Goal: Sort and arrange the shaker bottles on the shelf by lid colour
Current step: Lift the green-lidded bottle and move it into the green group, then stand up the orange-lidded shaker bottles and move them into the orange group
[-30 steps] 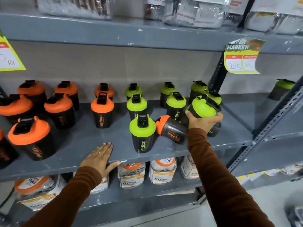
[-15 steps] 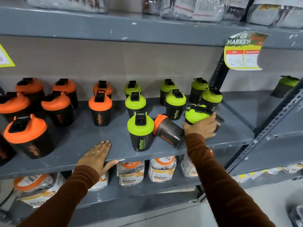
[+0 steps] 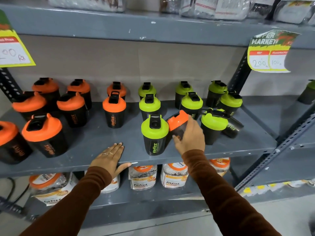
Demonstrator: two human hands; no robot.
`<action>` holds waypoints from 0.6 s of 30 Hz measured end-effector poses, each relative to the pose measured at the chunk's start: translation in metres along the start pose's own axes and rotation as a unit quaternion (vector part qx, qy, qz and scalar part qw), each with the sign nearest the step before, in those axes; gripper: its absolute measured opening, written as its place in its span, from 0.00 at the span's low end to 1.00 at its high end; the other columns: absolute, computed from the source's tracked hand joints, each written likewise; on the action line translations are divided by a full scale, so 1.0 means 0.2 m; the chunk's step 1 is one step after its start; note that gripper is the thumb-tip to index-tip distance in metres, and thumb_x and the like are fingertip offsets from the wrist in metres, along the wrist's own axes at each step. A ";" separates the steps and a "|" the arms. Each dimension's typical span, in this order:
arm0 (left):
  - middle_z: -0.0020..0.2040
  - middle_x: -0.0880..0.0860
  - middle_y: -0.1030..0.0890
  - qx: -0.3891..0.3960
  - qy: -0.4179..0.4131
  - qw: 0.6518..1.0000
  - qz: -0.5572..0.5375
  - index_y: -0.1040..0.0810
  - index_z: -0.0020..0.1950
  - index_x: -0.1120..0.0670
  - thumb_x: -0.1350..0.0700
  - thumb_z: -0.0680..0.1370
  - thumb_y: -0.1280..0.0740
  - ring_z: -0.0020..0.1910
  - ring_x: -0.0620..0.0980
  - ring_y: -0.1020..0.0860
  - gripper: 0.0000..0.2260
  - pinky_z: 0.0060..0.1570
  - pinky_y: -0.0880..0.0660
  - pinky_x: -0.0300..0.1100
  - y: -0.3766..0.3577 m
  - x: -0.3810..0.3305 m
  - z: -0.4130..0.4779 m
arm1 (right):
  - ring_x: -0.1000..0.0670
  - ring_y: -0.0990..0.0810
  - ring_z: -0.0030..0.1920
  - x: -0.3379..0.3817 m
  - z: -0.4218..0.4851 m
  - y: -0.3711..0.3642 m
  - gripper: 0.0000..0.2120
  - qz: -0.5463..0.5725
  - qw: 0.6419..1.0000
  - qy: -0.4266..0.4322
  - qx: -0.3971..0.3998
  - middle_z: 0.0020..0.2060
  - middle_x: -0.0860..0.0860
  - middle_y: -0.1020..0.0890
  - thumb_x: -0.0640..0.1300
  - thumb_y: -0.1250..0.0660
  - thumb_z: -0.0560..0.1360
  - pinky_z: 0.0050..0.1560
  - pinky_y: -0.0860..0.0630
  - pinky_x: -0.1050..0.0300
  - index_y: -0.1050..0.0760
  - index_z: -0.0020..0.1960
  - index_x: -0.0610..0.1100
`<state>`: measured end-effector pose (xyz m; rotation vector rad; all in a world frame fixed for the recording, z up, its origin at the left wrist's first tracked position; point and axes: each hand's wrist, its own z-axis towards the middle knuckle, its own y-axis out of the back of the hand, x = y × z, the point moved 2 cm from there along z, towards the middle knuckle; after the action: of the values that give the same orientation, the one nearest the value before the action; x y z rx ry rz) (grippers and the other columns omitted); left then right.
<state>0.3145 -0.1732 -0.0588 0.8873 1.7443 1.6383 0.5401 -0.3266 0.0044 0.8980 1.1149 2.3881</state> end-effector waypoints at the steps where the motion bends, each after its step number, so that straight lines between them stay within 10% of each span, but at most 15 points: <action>1: 0.76 0.52 0.51 -0.001 -0.001 1.000 -0.001 0.55 0.74 0.53 0.35 0.75 0.53 0.74 0.49 0.50 0.34 0.72 0.51 0.43 0.00 0.00 0.00 | 0.37 0.29 0.63 0.00 -0.01 0.02 0.42 0.045 0.999 -0.007 -0.030 0.62 0.36 0.28 0.46 0.24 0.62 0.64 0.30 0.41 0.41 0.69 0.36; 8: 0.76 0.52 0.50 -0.017 -0.020 0.999 -0.018 0.53 0.74 0.54 0.36 0.75 0.51 0.74 0.50 0.49 0.33 0.72 0.52 0.43 0.02 0.01 -0.01 | 0.37 0.32 0.65 0.15 -0.15 0.15 0.44 0.320 0.914 0.042 -0.245 0.67 0.41 0.36 0.50 0.25 0.63 0.56 0.25 0.36 0.48 0.69 0.46; 11: 0.76 0.53 0.48 -0.024 -0.014 1.000 -0.010 0.51 0.74 0.54 0.30 0.71 0.59 0.74 0.50 0.48 0.39 0.72 0.51 0.44 0.02 0.10 -0.05 | 0.54 0.35 0.69 0.37 -0.17 0.22 0.45 0.358 0.882 0.126 -0.279 0.69 0.59 0.40 0.43 0.24 0.62 0.63 0.28 0.57 0.48 0.70 0.44; 14: 0.73 0.57 0.40 -0.031 0.018 0.999 -0.038 0.42 0.72 0.58 0.25 0.61 0.73 0.72 0.54 0.41 0.54 0.71 0.45 0.48 -0.01 0.25 -0.11 | 0.66 0.34 0.65 0.64 -0.20 0.20 0.48 0.408 0.881 0.125 -0.203 0.64 0.55 0.33 0.41 0.21 0.56 0.62 0.35 0.73 0.44 0.68 0.36; 18: 0.63 0.61 0.25 -0.029 0.049 0.997 -0.047 0.28 0.63 0.63 0.31 0.72 0.64 0.62 0.59 0.26 0.44 0.59 0.30 0.56 -0.05 0.41 -0.17 | 0.48 0.35 0.64 0.87 -0.25 -0.02 0.46 0.369 0.925 0.090 -0.013 0.61 0.45 0.32 0.58 0.26 0.57 0.67 0.39 0.62 0.44 0.68 0.47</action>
<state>0.2364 -0.1301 -0.0641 0.6977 1.7665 1.6876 0.3788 -0.2570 0.0453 1.2830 0.8979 3.1317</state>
